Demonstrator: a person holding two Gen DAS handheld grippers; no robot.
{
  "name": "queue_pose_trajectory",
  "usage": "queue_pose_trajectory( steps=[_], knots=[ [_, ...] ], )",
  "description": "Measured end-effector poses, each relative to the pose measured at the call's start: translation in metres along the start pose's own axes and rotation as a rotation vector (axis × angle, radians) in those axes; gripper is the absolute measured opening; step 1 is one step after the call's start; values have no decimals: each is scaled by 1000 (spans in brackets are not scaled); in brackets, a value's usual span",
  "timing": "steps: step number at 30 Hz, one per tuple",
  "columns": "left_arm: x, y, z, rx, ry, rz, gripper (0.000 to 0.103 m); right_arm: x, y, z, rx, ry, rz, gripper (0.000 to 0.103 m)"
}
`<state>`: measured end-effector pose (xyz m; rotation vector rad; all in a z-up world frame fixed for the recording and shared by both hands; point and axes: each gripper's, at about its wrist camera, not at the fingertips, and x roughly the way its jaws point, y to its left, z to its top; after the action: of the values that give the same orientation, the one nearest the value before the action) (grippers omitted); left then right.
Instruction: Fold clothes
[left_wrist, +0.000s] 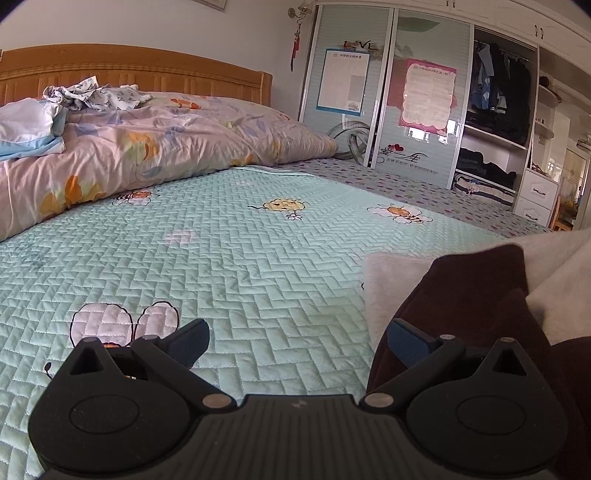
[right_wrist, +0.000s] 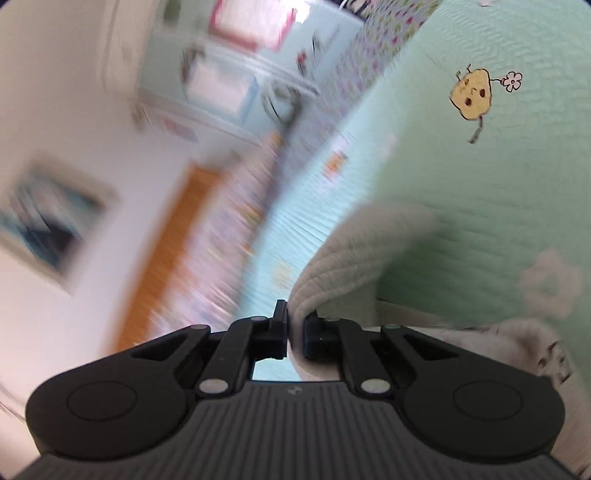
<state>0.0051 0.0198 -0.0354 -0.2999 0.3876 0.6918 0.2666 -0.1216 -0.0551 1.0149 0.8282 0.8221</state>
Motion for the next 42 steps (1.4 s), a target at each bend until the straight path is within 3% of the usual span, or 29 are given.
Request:
queue_pose_trajectory(
  steps=[2,5,10,15,17,20,25,30,33,35,37,40,42],
  knots=[
    [-2,2,0,-8,-3,1,102,-16,19,7,34,-41,40,9],
    [-4,5,1,-21,-6,4,102,-35,64,20,-29,-103,22,9],
    [-3,8,1,-28,11,7,102,-71,134,52,-87,-282,11,9],
    [-8,8,2,-16,-14,-5,102,-101,207,74,-251,-441,3,9],
    [-8,10,3,-23,-18,-4,102,-99,231,72,-318,-439,40,9],
    [-6,13,5,-46,-8,-6,102,-77,256,59,-464,-328,55,10],
    [-7,18,6,-60,-14,7,102,-30,222,17,-558,-40,-40,11],
    [-10,29,9,-105,-31,52,102,13,142,-59,-704,444,-180,14],
    [-8,39,10,-158,-21,70,102,5,97,-96,-636,622,-135,15],
    [-6,42,10,-176,-10,72,102,-16,80,-110,-610,623,-142,17],
    [-5,39,9,-156,-3,61,102,-44,66,-108,-574,549,-156,19],
    [-7,24,7,-84,-9,12,102,-94,49,-86,-482,326,-175,30],
    [-12,8,3,-6,-30,-32,102,-131,34,-66,-394,127,-177,43]
  ],
)
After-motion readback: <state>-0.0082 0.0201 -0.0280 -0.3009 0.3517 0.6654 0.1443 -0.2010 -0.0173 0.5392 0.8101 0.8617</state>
